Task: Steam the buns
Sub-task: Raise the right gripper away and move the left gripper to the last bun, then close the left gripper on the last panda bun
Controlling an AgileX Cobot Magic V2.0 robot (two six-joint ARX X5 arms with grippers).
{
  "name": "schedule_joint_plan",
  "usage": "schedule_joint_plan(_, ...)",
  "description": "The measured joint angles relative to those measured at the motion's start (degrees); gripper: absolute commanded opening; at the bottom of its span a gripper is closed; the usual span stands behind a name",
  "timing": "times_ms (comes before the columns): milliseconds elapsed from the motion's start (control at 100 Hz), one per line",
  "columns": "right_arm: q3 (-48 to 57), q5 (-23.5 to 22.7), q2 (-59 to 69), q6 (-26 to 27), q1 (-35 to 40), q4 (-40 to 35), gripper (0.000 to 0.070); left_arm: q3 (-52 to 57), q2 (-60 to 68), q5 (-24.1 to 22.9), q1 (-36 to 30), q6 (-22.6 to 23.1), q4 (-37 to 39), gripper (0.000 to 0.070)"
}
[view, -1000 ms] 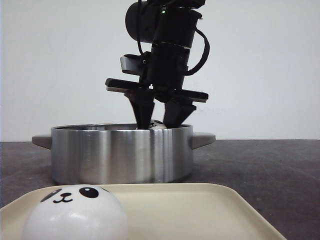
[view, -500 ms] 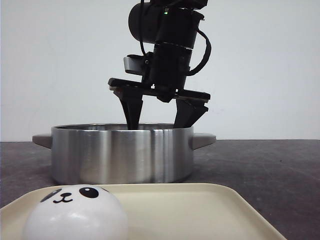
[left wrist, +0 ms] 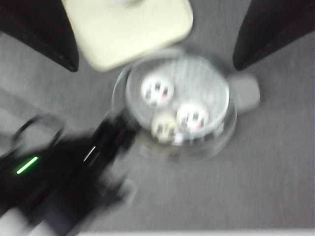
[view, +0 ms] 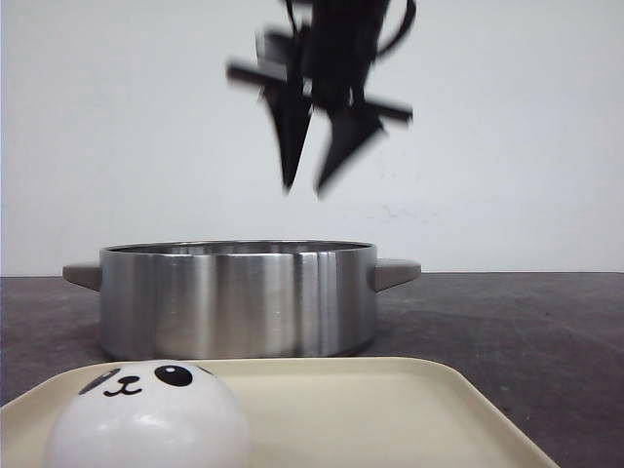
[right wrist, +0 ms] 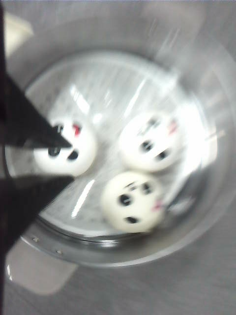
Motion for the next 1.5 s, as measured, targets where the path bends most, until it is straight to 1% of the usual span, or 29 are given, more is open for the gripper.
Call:
schedule_joint_plan(80, 0.20, 2.67, -6.56, -1.01, 2.05, 0.85, 0.0005, -3.76, 0.02, 0.13, -1.97, -1.33, 0.09, 0.0596)
schedule_joint_plan(170, 0.66, 7.08, -14.25, -1.38, 5.03, 0.96, 0.0005, -7.82, 0.02, 0.20, -5.20, -3.39, 1.16, 0.0596)
schedule_joint_plan(420, 0.85, 19.96, -31.56, -2.78, 15.82, 1.31, 0.0005, -22.36, 0.17, 0.20, -16.13, -11.91, 10.01, 0.0596)
schedule_joint_plan(570, 0.96, 27.21, -37.20, -2.84, 19.17, -2.03, 0.0005, -29.20, 1.53, 0.20, -22.36, -17.70, 15.89, 0.0596)
schedule_joint_plan(670, 0.96, 30.21, -39.12, -2.34, 19.78, -5.53, 0.0005, -31.67, 3.96, 0.20, -26.03, -20.85, 18.03, 0.0597)
schedule_joint_plan(780, 0.96, 31.58, -40.06, -1.27, 20.15, -8.70, 0.0005, -32.24, 7.89, -0.35, -28.48, -23.28, 18.82, 0.0598)
schedule_joint_plan(890, 0.94, 32.26, -40.06, -0.66, 20.52, -10.27, 0.0005, -32.24, 12.70, -0.70, -28.68, -25.51, 18.91, 0.0598)
schedule_joint_plan(960, 0.94, 32.35, -40.02, -0.35, 20.65, -10.60, 0.0005, -32.30, 15.80, -0.90, -28.65, -26.16, 19.30, 0.0598)
schedule_joint_plan(1150, 0.94, 32.68, -40.09, 0.48, 22.77, -10.56, 0.0005, -32.48, 22.01, -0.24, -28.65, -26.99, 22.29, 0.0597)
schedule_joint_plan(1270, 0.94, 32.68, -40.06, 0.63, 24.02, -10.58, 0.0005, -32.48, 25.33, -0.22, -28.65, -27.06, 22.45, 0.0596)
schedule_joint_plan(1420, 0.94, 32.74, -40.06, 0.70, 25.59, -10.60, 0.0005, -32.50, 27.34, -0.22, -28.65, -27.06, 24.59, 0.0588)
schedule_joint_plan(1470, 0.94, 32.74, -40.13, 0.72, 26.25, -10.60, 0.0005, -32.50, 27.47, -0.22, -28.63, -27.06, 24.96, 0.0575)
schedule_joint_plan(1500, 0.94, 32.74, -40.13, 0.74, 26.60, -10.60, 0.0005, -32.50, 27.54, -0.22, -28.63, -27.08, 24.92, 0.0543)
